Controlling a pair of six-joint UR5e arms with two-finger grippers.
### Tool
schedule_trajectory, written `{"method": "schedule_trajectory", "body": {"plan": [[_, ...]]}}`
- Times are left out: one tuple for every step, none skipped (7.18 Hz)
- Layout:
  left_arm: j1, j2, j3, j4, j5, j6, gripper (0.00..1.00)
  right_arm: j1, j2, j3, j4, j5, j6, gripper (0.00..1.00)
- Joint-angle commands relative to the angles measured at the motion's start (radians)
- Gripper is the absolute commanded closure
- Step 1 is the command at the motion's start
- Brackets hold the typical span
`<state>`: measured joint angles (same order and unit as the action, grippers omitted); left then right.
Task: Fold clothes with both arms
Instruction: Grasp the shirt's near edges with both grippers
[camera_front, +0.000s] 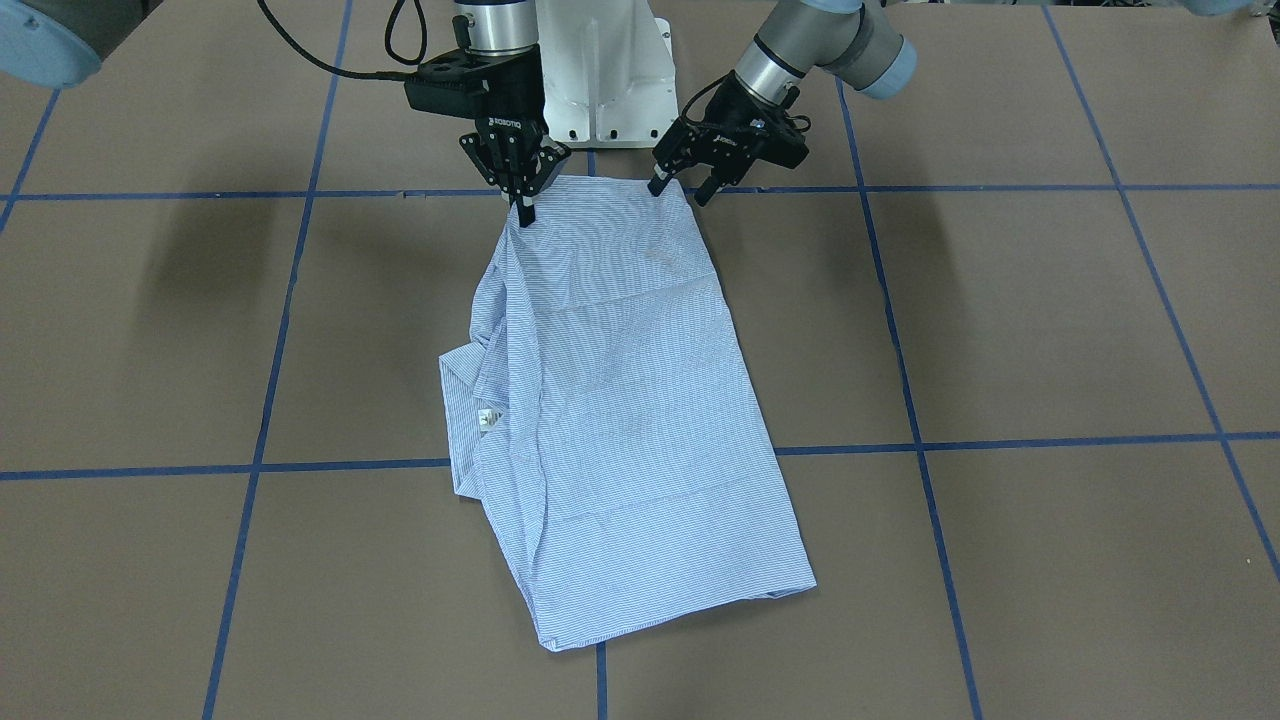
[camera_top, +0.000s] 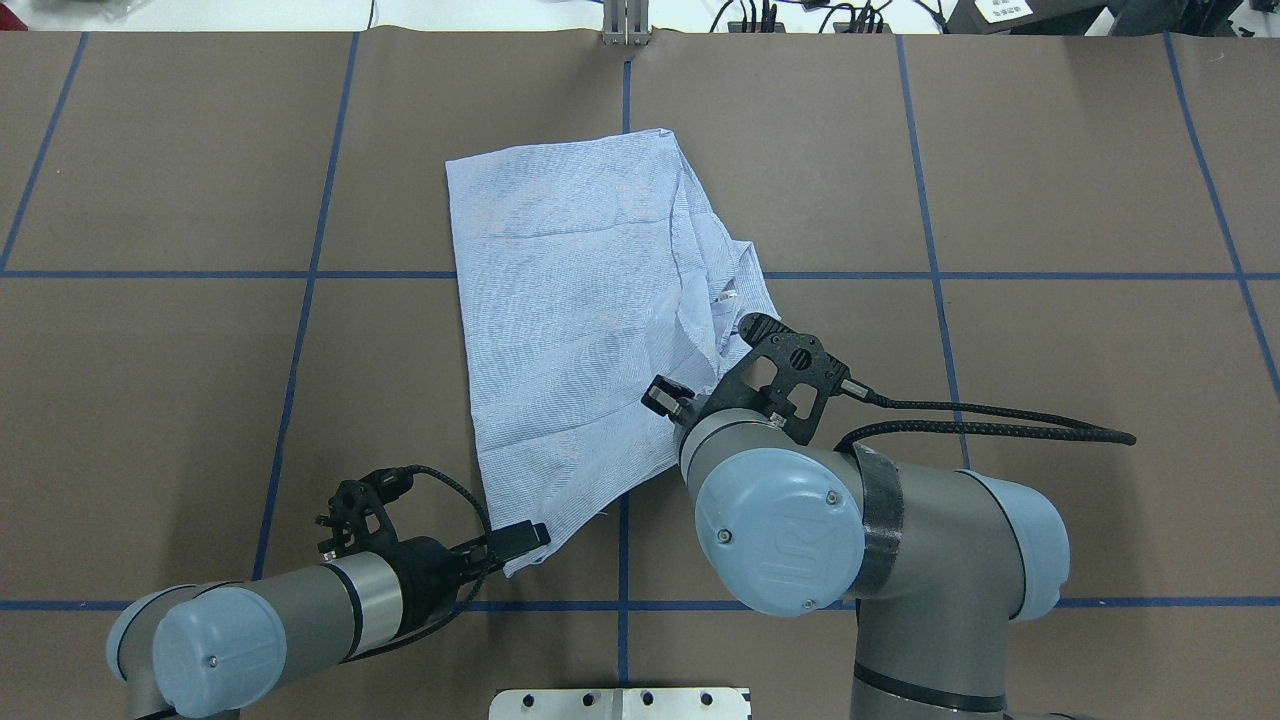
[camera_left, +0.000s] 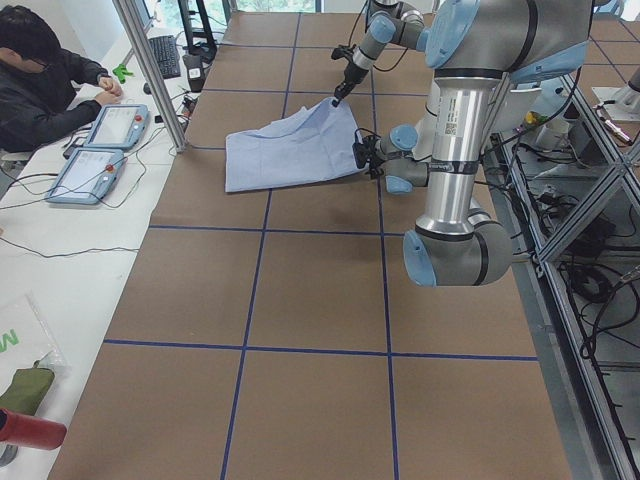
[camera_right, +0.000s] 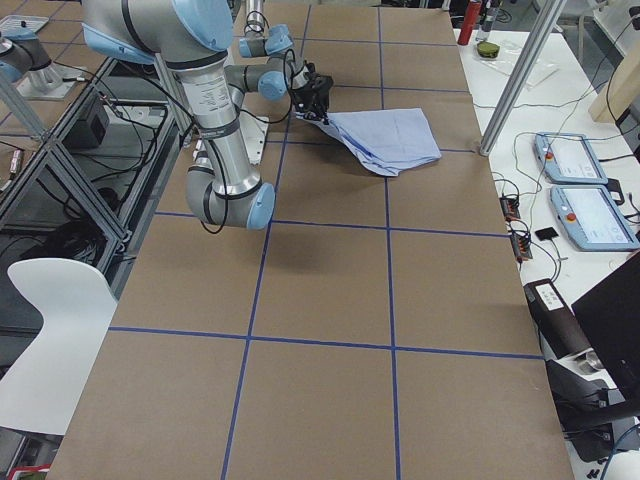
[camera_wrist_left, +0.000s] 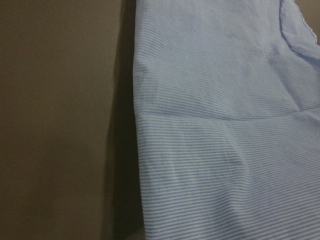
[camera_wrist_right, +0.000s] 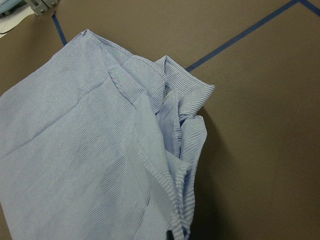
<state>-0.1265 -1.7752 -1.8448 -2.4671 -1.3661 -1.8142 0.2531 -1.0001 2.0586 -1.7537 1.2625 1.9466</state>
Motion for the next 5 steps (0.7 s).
{"method": "schedule_trajectory", "body": {"plan": [[0.004,-0.006,0.012,-0.003,0.018,-0.008,0.11,0.000,0.000,0.002,0.000,0.000,0.000,1.00],[0.004,-0.006,0.007,-0.007,0.042,-0.008,0.24,0.000,0.000,0.002,0.000,0.000,0.000,1.00],[0.002,-0.006,-0.008,-0.007,0.053,-0.008,0.47,0.000,0.000,0.002,0.000,0.000,0.000,1.00],[0.002,-0.006,-0.013,-0.007,0.053,-0.007,0.70,0.000,0.000,0.002,0.000,0.000,0.000,1.00],[0.004,-0.006,-0.016,-0.009,0.052,-0.005,0.86,0.000,0.000,0.000,0.000,0.000,0.000,1.00]]}}
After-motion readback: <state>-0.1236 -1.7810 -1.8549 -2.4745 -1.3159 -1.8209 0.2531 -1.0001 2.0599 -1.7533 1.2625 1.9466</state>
